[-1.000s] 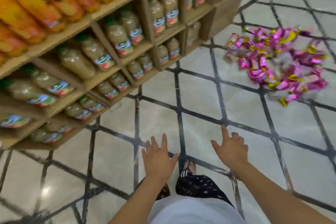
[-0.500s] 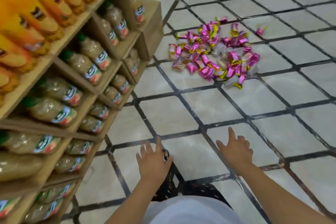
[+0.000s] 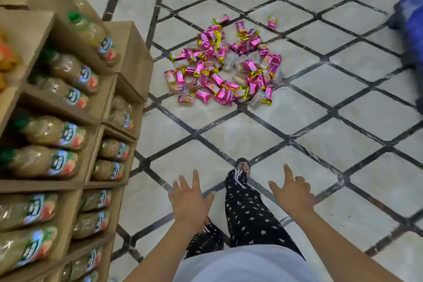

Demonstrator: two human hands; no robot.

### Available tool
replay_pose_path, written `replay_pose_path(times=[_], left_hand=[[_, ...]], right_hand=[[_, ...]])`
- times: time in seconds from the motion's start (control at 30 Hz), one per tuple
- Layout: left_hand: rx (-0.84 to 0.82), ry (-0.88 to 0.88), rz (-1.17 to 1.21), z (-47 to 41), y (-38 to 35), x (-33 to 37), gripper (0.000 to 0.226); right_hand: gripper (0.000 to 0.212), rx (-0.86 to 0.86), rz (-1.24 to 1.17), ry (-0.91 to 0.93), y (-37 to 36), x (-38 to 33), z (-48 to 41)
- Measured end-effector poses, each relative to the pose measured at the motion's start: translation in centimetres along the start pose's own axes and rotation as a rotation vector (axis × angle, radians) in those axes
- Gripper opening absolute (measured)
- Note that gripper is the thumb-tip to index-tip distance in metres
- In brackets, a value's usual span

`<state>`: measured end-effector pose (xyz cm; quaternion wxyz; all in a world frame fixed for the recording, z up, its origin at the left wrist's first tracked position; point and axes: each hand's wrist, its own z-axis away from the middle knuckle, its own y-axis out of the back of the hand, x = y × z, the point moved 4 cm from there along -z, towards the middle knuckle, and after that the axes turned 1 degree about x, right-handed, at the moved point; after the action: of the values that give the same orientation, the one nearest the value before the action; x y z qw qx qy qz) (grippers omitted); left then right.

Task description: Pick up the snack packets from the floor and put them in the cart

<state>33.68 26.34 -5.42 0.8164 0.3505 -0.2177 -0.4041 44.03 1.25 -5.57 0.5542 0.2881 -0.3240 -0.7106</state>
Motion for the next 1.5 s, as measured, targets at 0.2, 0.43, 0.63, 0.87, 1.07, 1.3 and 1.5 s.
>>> replay_pose_path(times=[0.2, 0.43, 0.63, 0.87, 1.07, 1.3, 1.5], left_hand=[[0.012, -0.019, -0.028, -8.9, 6.5, 7.7, 0.082], [0.064, 0.037, 0.049, -16.1, 14.2, 12.4, 0.082], [0.021, 0.087, 0.028, -21.3, 17.1, 13.1, 0.081], [-0.026, 0.081, -0.018, -30.8, 22.0, 12.8, 0.081], [-0.08, 0.102, -0.045, -39.6, 25.2, 12.0, 0.084], [-0.148, 0.077, -0.124, -50.9, 22.8, 11.8, 0.086], [-0.157, 0.131, -0.112, -63.6, 14.7, 12.0, 0.088]], right_hand=[[0.074, 0.008, -0.036, -0.034, 7.6, -1.4, -10.6], [0.073, 0.047, 0.046, 0.076, 16.2, -6.2, -19.1], [0.073, 0.008, 0.03, 0.085, 18.6, -11.5, -24.0], [0.073, -0.05, 0.101, 0.055, 20.3, -18.8, -30.5], [0.072, -0.128, 0.13, 0.051, 19.9, -26.1, -36.1], [0.072, -0.204, 0.08, 0.036, 15.2, -31.4, -45.5], [0.073, -0.268, 0.145, 0.061, 5.2, -32.5, -57.5]])
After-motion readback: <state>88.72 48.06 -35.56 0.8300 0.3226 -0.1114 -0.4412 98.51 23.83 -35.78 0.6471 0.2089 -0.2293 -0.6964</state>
